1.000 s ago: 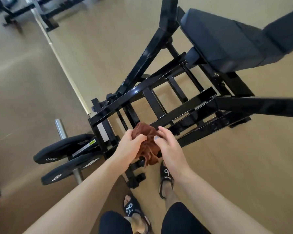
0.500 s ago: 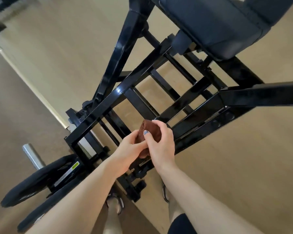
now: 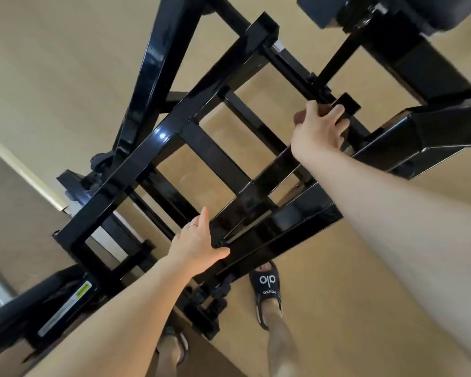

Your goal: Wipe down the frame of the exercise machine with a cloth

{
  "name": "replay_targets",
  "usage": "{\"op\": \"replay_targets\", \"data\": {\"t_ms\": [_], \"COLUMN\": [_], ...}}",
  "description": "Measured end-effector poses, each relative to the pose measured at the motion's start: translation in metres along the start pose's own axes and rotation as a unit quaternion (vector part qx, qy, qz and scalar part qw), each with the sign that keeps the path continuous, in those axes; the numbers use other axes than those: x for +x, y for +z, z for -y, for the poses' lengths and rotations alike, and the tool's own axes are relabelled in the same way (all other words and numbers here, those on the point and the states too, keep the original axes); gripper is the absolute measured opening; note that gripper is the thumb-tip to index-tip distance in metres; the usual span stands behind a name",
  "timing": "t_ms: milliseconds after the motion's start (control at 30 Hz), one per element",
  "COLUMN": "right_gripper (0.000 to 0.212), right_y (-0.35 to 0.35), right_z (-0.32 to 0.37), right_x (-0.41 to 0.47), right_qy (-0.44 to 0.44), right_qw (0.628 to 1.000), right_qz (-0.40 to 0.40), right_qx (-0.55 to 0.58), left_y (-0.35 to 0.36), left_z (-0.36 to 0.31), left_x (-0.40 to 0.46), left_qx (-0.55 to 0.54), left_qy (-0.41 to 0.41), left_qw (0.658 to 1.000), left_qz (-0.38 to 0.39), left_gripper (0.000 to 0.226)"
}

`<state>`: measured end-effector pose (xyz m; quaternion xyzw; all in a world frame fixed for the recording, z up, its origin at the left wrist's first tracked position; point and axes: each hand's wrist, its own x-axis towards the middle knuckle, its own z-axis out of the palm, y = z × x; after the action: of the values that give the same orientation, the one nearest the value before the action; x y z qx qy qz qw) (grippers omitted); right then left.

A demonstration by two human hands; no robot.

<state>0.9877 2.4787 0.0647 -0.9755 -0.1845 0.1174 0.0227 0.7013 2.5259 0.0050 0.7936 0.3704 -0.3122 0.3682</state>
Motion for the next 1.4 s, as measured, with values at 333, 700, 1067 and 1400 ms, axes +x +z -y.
{"op": "replay_targets", "data": {"t_ms": [333, 700, 1067, 1400], "right_gripper": [0.067, 0.076, 0.075, 0.067], "right_y": [0.091, -0.018, 0.073, 0.01], "right_z": [0.045, -0.004, 0.054, 0.011], "right_x": [-0.138, 0.064, -0.105, 0.011], "right_qy": [-0.052, 0.102, 0.002, -0.002], "right_qw": [0.998, 0.994, 0.998, 0.999], "right_qz": [0.001, -0.035, 0.053, -0.025], "right_qx": [0.03, 0.023, 0.032, -0.026], "left_y": [0.023, 0.028, 0.034, 0.033], "left_z": [0.004, 0.008, 0.01, 0.013], "left_x": [0.025, 0.024, 0.029, 0.026], "left_qx": [0.181, 0.141, 0.164, 0.142], "left_qy": [0.029, 0.041, 0.032, 0.045], "left_qw": [0.976, 0.981, 0.974, 0.975], "left_qz": [-0.118, -0.13, -0.154, -0.162], "left_gripper": [0.066, 0.056, 0.066, 0.058]}}
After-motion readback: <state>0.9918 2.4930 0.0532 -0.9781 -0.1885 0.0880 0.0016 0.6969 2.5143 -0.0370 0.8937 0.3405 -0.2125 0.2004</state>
